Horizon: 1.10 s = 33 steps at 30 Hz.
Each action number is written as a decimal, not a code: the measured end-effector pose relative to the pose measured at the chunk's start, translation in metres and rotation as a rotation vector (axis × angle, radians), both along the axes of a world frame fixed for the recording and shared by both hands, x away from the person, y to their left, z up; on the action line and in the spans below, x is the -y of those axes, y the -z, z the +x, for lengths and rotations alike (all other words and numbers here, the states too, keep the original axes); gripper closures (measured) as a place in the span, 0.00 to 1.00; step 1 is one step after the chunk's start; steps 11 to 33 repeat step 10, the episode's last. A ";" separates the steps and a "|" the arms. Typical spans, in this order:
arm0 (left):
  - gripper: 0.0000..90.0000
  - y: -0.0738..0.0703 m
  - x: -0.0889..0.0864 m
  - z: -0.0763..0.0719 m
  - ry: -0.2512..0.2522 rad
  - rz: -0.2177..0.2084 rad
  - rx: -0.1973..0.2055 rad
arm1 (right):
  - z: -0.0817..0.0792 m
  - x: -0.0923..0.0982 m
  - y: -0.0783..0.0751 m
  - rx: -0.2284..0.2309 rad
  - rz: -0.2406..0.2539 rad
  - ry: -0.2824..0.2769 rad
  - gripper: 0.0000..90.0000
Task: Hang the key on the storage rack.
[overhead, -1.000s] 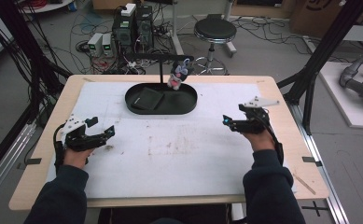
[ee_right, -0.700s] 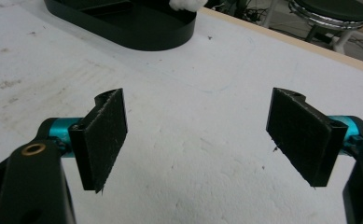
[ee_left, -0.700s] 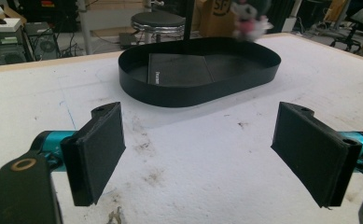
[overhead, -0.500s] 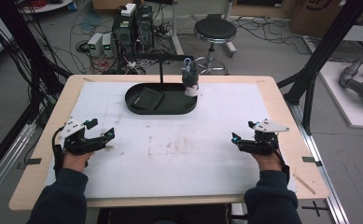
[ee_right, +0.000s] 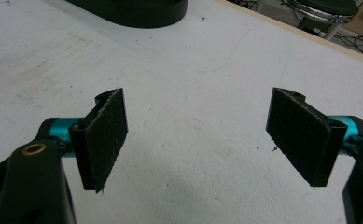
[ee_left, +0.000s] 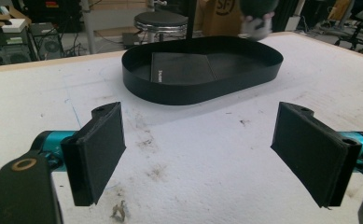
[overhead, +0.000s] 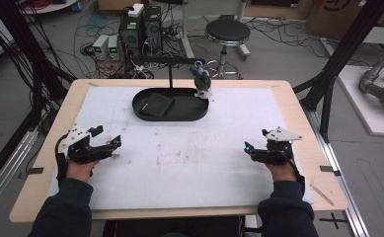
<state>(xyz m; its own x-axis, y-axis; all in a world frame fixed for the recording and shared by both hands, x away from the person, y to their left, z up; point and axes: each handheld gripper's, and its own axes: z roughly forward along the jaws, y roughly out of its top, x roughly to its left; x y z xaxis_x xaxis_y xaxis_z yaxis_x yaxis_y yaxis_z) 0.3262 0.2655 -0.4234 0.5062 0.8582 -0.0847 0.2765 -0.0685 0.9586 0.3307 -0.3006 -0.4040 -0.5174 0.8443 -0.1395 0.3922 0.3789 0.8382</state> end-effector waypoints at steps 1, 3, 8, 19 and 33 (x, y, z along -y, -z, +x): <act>0.19 0.000 0.000 0.001 0.003 0.001 0.001 | 0.000 0.000 0.000 0.001 0.000 0.000 0.23; 0.19 0.000 0.001 0.001 0.003 0.005 -0.001 | -0.001 0.000 0.000 0.005 0.000 0.004 0.23; 0.19 0.001 0.002 0.002 0.005 0.009 -0.003 | -0.001 0.002 0.000 0.008 0.003 0.013 0.23; 0.19 0.001 0.002 0.002 0.003 0.006 -0.003 | -0.001 0.003 0.000 0.009 0.005 0.017 0.23; 0.19 0.001 0.002 0.002 0.003 0.006 -0.003 | -0.001 0.003 0.000 0.009 0.005 0.017 0.23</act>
